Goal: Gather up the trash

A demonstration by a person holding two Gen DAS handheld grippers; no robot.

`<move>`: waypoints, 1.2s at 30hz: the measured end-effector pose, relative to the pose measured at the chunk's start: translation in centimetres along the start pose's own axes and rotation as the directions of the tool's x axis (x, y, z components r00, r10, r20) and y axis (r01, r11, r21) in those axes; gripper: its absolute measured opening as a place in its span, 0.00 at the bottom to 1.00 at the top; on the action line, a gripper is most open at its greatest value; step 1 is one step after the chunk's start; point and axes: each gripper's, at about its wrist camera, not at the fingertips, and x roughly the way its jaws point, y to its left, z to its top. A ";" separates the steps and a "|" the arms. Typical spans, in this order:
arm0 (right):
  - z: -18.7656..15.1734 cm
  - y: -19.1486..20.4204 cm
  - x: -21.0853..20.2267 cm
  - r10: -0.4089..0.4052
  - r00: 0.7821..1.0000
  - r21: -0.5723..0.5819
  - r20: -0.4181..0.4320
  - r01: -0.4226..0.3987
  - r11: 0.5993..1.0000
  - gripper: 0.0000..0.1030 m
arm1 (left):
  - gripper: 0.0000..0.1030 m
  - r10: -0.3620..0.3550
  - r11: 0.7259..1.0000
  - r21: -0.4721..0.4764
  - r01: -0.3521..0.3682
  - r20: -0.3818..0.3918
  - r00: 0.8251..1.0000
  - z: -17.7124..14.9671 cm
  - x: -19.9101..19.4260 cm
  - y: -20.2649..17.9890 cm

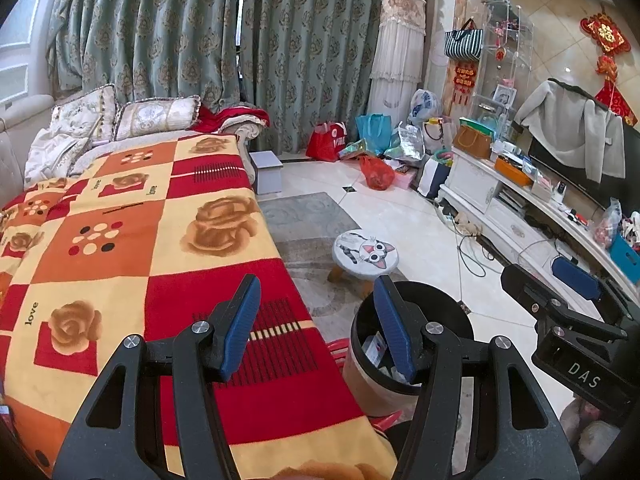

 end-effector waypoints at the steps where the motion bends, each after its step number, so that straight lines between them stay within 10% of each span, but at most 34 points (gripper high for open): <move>1: 0.0 0.0 0.0 -0.001 1.000 0.000 -0.001 0.001 1.000 0.83 | 0.56 0.000 1.000 0.000 0.000 0.000 1.000 0.0 0.0 0.0; 36: -0.9 -0.5 0.3 -0.005 1.000 0.005 -0.021 0.005 1.000 0.84 | 0.56 -0.005 1.000 -0.001 0.005 -0.010 1.000 -0.5 0.0 -0.6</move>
